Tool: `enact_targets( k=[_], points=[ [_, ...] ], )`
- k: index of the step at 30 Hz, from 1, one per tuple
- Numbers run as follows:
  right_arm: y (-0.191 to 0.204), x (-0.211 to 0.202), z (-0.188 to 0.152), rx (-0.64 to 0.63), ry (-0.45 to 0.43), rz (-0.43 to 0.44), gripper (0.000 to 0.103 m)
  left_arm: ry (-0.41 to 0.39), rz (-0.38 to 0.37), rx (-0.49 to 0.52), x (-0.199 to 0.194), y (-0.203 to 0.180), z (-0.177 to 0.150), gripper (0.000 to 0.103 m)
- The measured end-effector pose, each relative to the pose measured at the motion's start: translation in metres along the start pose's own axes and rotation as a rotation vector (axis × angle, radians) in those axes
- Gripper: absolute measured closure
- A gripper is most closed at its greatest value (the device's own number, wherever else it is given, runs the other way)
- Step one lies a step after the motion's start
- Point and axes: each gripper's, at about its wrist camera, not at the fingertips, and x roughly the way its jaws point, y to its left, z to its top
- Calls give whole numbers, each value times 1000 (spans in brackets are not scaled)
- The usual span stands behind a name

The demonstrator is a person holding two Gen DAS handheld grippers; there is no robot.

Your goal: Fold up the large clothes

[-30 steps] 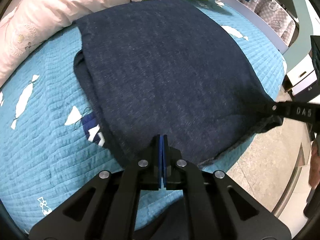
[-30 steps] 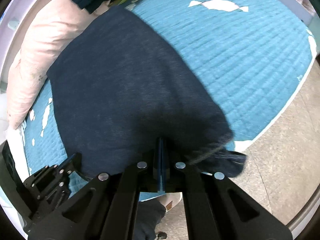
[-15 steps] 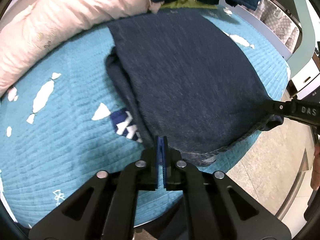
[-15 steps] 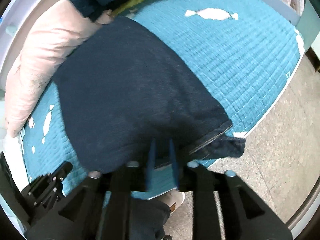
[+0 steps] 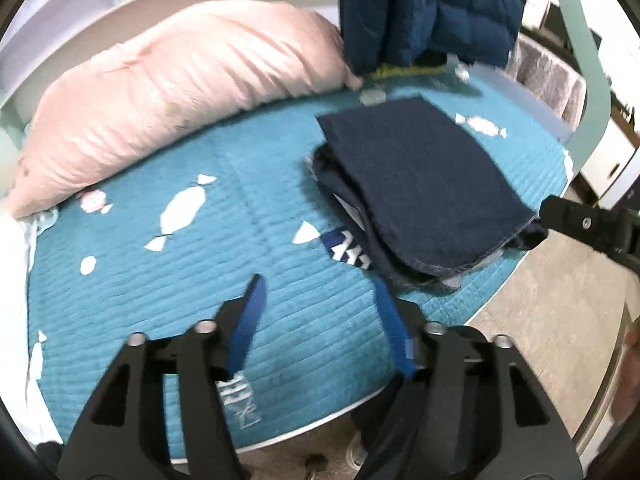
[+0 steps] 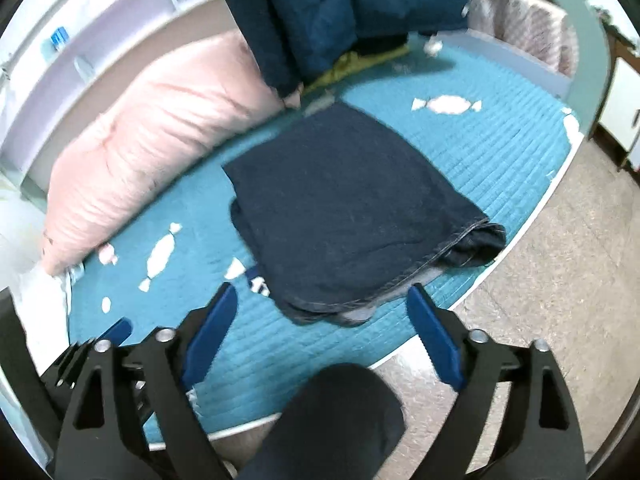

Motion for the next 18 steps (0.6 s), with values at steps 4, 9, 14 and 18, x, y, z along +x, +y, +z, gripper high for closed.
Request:
enact_targets(
  k=[4,9,14,18],
  points=[
    [32,-44,-17,-31,-119,-23,15,-76,10,-5,-53,22,-7,32],
    [71,-115,-45,-78,-299,-87,15,-209,25,-21,-133,49,-21,21],
    [102,-168,-67,-152,-427,-203,13,-315,37,-26,-197,63,-38,14],
    [118,-197,-84,-181,-489,-242,13,-372,30,-38,-235,72,-48,13]
  ],
)
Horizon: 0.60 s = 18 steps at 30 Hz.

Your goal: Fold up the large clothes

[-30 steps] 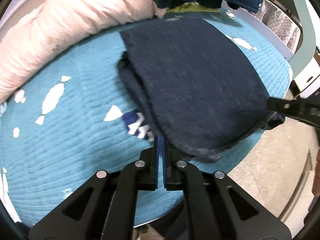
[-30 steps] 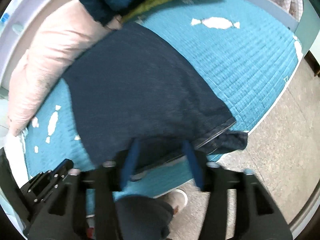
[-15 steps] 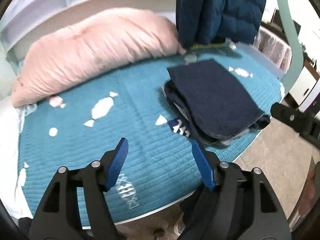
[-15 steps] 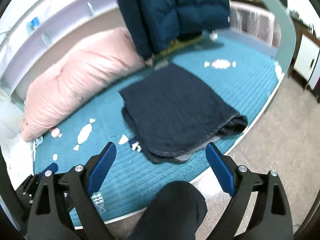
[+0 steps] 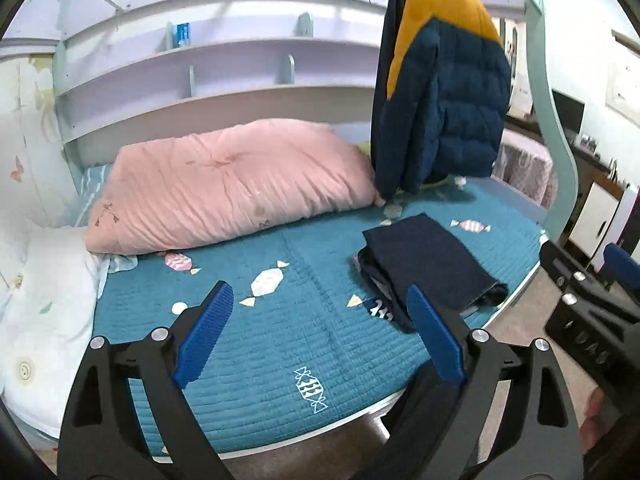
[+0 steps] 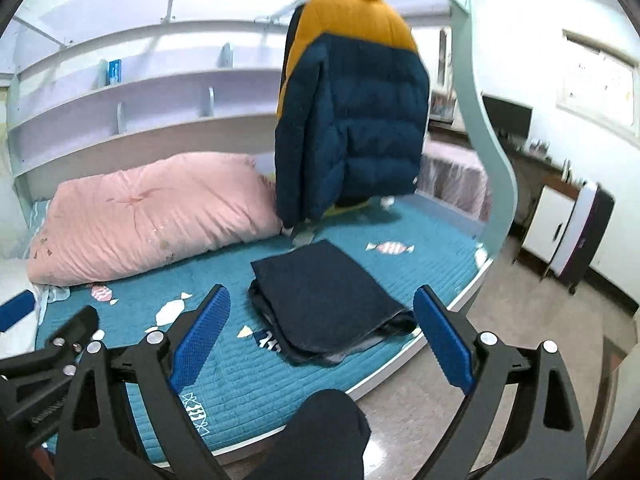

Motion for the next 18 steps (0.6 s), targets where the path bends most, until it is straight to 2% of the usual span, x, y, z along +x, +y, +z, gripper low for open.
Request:
enact_targets(
  k=[4,7,11,18],
  points=[
    [4,-17,-6,-19,-22,-9,13,-57,9,-26,-31,11,2,12],
    [6,-25,-8,-13,-22,27,13,-94,46,-26,-48,15,3,12],
    [10,-35,-7,-31,-42,42,13,-95,16,-34,-60,16,3,11],
    [10,-36,-6,-35,-37,75,13,-105,34,-13,-64,10,-1,11]
  ],
)
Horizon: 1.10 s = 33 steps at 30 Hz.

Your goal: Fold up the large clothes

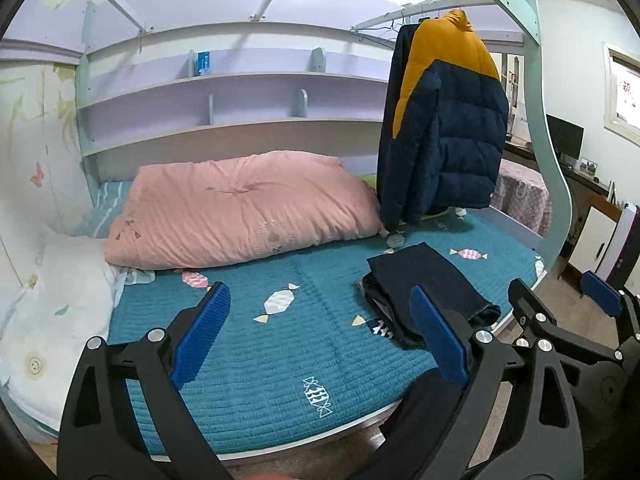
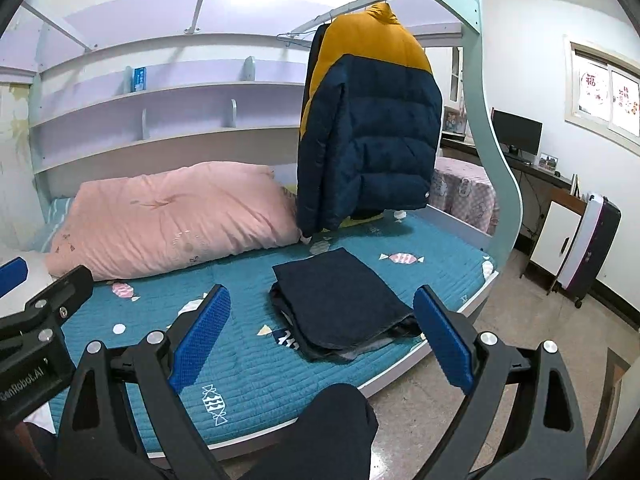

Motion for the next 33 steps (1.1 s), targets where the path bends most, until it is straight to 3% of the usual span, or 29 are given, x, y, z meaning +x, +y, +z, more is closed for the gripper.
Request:
enact_targets(
  k=[17,33],
  points=[
    [-2,-5,1,3,-3,-8,13,10,-1,1,-2,-2,-5,11],
    [2,1,2,-40,8,1,13,4,47,-11,3,-6,-4,11]
  ],
)
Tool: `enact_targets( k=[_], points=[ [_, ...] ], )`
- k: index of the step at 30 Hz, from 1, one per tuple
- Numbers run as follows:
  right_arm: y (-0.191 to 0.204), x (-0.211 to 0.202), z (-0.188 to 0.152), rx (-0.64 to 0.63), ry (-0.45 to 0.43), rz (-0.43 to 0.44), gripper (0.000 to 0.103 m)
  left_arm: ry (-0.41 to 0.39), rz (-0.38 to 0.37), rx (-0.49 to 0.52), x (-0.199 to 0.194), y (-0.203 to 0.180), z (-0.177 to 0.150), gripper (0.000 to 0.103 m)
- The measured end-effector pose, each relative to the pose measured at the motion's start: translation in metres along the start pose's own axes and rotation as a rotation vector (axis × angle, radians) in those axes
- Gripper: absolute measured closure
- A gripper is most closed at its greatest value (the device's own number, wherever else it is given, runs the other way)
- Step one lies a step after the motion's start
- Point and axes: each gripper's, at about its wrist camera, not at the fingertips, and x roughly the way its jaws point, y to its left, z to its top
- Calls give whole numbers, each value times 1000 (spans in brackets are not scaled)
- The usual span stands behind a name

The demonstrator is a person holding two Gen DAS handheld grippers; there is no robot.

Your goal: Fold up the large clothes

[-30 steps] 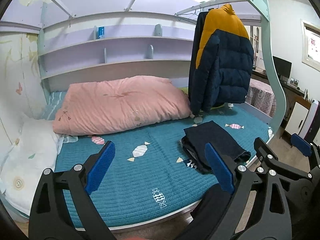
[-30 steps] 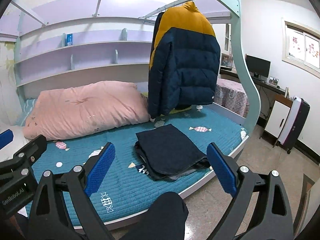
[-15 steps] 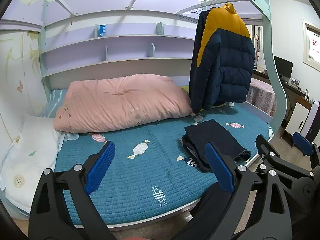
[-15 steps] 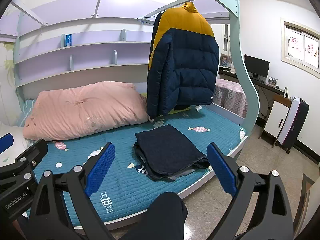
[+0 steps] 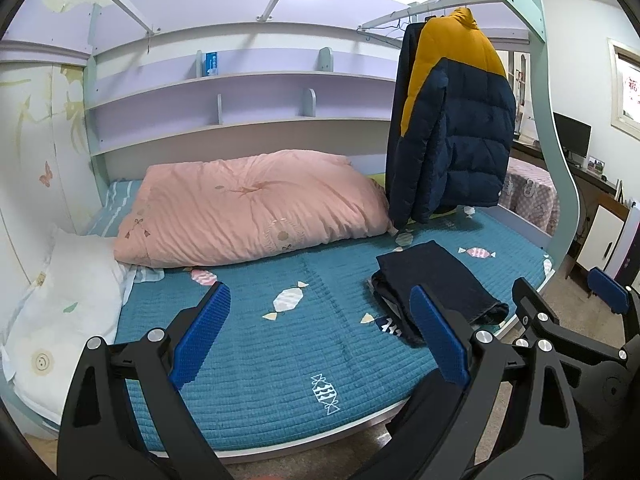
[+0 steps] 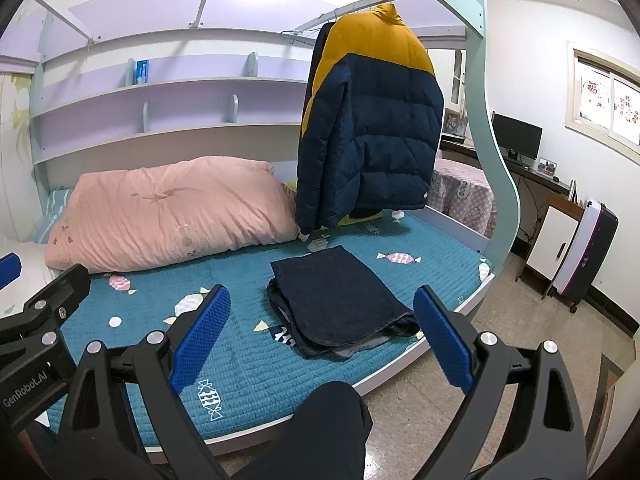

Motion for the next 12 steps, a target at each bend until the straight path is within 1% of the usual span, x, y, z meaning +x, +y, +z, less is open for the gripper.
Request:
enact_targets(
  k=[5,12],
  points=[
    [1,2,2,-13,-3,-5,13,16,-8,-14,4,3,0,11],
    [3,6,2,-14,6,1,13,22,1,-15,7,5,1,11]
  ],
)
